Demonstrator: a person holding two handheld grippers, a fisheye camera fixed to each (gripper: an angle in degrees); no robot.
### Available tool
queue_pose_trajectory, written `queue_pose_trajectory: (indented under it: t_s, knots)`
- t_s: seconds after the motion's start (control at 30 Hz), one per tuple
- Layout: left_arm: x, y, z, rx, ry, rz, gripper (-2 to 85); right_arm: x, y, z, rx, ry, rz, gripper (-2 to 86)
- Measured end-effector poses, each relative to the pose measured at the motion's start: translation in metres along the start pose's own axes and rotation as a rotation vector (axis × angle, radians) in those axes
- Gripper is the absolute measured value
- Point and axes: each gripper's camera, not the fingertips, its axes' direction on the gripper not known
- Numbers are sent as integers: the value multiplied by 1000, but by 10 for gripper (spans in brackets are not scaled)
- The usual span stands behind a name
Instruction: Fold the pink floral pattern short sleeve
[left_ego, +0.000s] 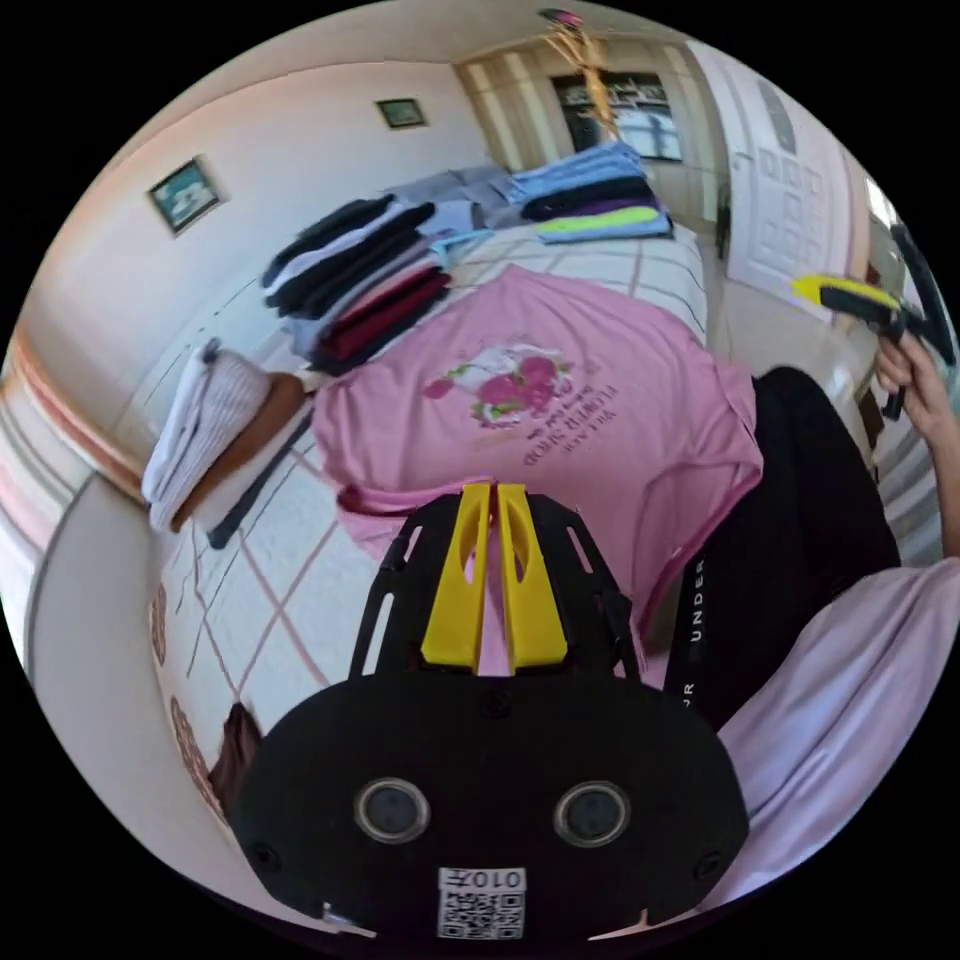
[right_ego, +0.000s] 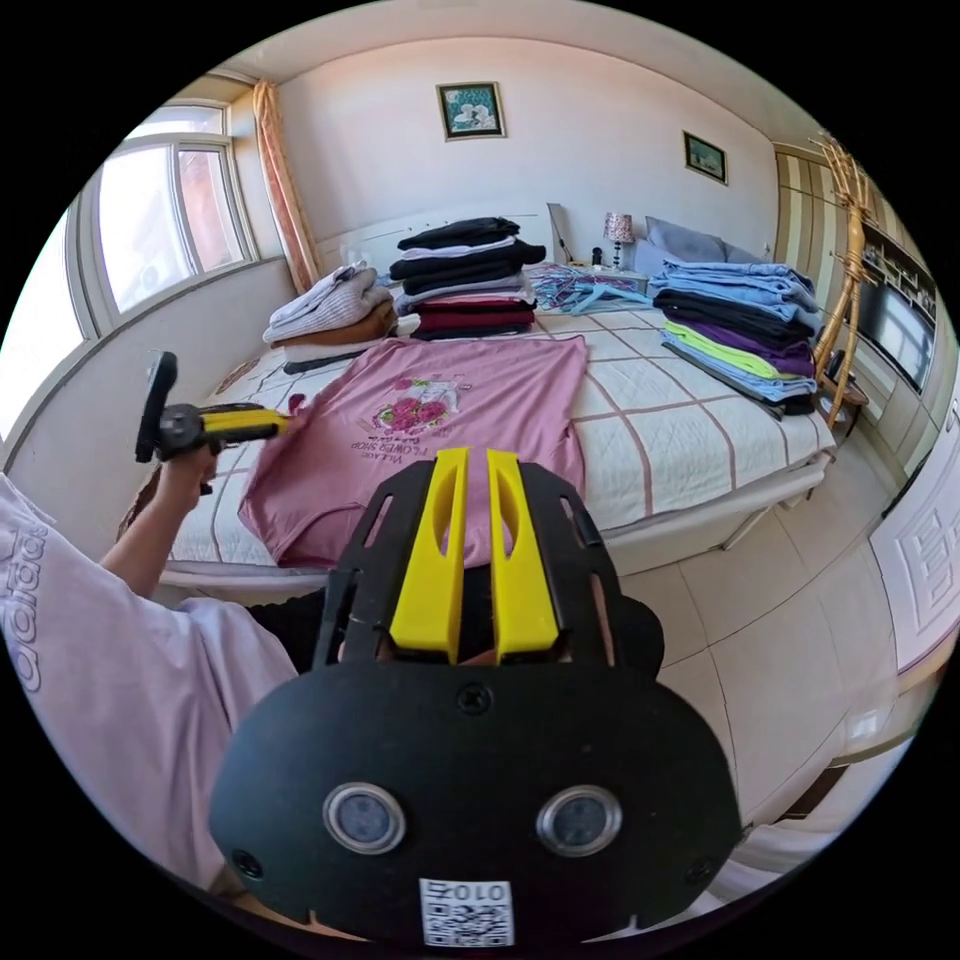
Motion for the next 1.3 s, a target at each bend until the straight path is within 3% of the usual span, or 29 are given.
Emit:
queue_pose_trajectory:
  t_s: [0.2, 0.43, 0.6, 1.13, 1.3]
  knots:
    - [54, -11, 32, -32, 149, 55, 32, -7, -23, 15, -47, -74, -75, 54]
    - [39, 72, 1, -87, 24, -5, 64, -24, -47, 54, -137, -201, -152, 57]
    - [36, 91, 4, -56, 33, -111, 76, -42, -81, 72, -190, -284, -221, 56]
    - [16, 103, 21, -192, 189, -157, 4, -12, -138, 38, -194, -169, -193, 52]
    - [7, 115, 46, -265, 207, -215, 12, 35, -154, 27, -179, -159, -56, 55]
